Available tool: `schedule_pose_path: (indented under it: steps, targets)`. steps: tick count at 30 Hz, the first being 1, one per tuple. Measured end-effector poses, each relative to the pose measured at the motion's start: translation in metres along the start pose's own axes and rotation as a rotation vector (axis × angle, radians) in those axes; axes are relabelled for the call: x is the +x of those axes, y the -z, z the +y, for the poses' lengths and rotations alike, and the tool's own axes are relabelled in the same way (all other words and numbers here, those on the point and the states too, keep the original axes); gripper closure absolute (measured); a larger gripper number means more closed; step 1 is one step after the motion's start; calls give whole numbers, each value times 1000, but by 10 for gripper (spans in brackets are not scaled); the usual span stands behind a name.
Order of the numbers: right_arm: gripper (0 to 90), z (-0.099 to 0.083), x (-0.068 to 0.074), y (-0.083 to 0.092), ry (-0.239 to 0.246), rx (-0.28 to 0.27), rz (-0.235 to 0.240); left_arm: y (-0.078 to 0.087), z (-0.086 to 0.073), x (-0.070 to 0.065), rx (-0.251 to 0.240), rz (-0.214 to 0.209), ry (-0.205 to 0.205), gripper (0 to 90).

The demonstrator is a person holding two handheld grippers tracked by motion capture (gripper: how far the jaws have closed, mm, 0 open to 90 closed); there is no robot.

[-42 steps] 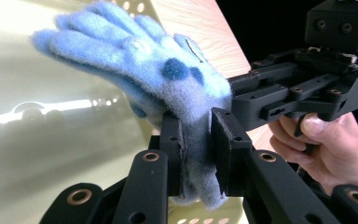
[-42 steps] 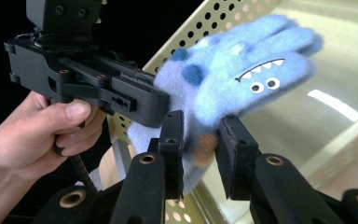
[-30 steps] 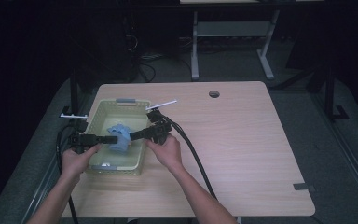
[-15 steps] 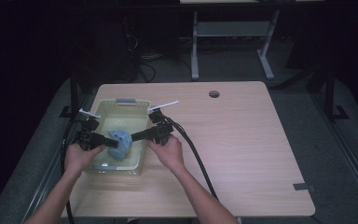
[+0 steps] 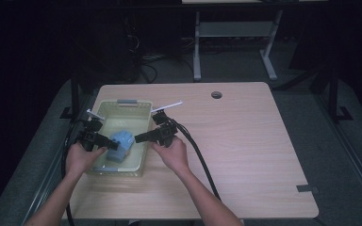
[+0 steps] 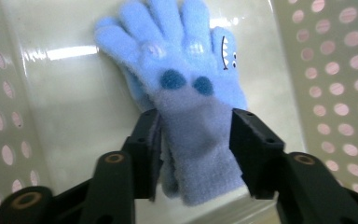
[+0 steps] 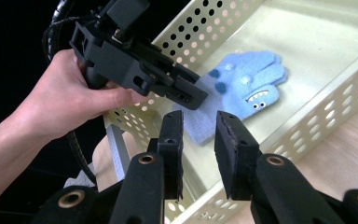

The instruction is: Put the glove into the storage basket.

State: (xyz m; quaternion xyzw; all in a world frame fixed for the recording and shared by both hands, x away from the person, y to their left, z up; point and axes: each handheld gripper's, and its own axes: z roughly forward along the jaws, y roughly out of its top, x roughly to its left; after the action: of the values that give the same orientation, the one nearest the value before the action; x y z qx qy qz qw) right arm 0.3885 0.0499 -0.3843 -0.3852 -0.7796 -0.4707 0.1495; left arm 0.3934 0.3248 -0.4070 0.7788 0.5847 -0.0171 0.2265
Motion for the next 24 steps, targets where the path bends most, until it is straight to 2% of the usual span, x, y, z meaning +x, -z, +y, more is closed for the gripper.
schedule_pose_path:
  steps: [1,3,6,9,10,11,12,13,14,15,16,17,18,19,20,23,24]
  targets:
    - [719,0,0,0,0,0,0,0,0,0,-2,-1,9,520]
    - [718,0,1,1,4,2,-5,3,1,2,6,19,3,513]
    - [715,0,1,5,11,1,-14,9,2,2,-21,33,11,525]
    - [712,-1,0,7,10,4,-21,10,2,-1,-34,35,1,587]
    - [712,-1,-1,8,3,5,-22,7,3,-3,-15,41,-17,606]
    - [712,-1,-1,8,3,5,-22,7,3,-3,-15,41,-17,620]
    - [712,-1,-1,8,2,3,-22,4,4,-4,9,54,-39,620]
    - [712,-2,-1,9,1,1,-23,1,4,-5,14,59,-35,634]
    - [710,-2,-1,10,14,-3,-25,-3,5,-5,35,75,-49,637]
    - [710,-2,-1,11,16,2,-26,-6,6,-5,43,77,-40,637]
    - [710,-2,-1,11,16,2,-26,-6,6,-5,43,77,-40,636]
    - [710,-2,0,12,12,8,-25,-13,7,-4,90,49,-16,626]
    - [709,-2,0,13,14,3,-26,-14,8,-1,117,38,-29,623]
    - [708,-2,0,14,13,1,-29,-14,8,-1,117,38,-29,622]
    - [708,-2,0,15,12,-1,-29,-11,9,0,88,30,-5,618]
    - [705,-2,0,17,18,-4,-32,-7,9,0,71,21,0,593]
    - [701,-2,-1,19,13,-4,-36,-2,9,1,52,19,-2,588]
